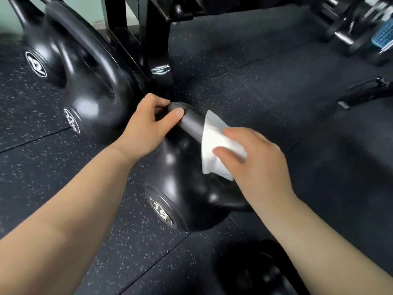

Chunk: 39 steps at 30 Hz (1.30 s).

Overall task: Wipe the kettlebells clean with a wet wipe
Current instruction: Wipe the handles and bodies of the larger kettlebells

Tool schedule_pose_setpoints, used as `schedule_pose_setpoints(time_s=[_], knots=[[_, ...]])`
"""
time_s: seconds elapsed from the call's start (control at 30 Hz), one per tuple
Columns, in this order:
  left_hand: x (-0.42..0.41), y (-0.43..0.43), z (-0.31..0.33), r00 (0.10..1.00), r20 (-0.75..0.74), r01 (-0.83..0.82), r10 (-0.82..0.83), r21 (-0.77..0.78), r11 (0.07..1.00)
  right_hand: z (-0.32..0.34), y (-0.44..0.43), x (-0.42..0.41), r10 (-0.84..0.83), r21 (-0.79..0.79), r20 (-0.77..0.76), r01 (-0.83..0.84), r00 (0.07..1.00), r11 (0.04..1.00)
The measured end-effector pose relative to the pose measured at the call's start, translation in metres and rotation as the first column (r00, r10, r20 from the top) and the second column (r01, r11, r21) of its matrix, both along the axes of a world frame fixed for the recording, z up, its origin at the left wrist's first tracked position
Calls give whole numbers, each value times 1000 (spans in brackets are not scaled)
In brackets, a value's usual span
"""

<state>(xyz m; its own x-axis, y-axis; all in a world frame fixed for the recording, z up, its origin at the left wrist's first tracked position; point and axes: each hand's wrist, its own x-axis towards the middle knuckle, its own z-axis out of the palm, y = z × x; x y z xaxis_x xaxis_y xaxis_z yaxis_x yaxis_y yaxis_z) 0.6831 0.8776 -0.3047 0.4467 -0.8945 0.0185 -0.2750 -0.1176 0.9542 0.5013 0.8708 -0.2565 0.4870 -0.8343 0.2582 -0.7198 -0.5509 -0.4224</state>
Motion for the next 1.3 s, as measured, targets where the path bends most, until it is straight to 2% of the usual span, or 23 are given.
schedule_pose_setpoints(time_s=[0.1, 0.17, 0.27, 0.33, 0.43, 0.6, 0.77, 0.9, 1.17, 1.3], knots=[[6, 1, 2, 994, -95, 43, -46, -30, 999, -1, 0, 6, 131, -166, 9, -127, 991, 978], [7, 3, 2, 993, -114, 39, -45, -50, 998, 5, -8, 29, 176, -108, -64, -183, 982, 977], [8, 6, 0, 997, -77, 28, -29, -19, 999, 10, -32, 61, 187, 73, -199, -176, 962, 982], [9, 7, 1, 994, -108, 28, -29, -10, 1000, 10, -37, 57, 218, 97, -141, -205, 966, 974], [9, 7, 0, 989, -136, 44, -50, -42, 998, 7, -23, 10, 248, 50, 7, -248, 969, 968], [6, 4, -9, 985, -145, 79, -98, -128, 989, 0, -2, -55, 274, 74, 73, -279, 959, 957], [9, 2, -11, 976, -190, 82, -109, -141, 987, 10, -32, -5, 320, 61, 30, -322, 947, 945], [6, 6, -6, 989, -144, 31, -44, -93, 995, 12, -45, 44, 284, 101, 6, -283, 959, 954], [7, 10, -6, 988, -116, 91, -99, -76, 993, 6, -7, -44, 321, 96, 25, -322, 947, 942], [6, 9, -6, 987, -142, 62, -71, -66, 996, 11, -10, -32, 311, 68, 23, -312, 950, 948]])
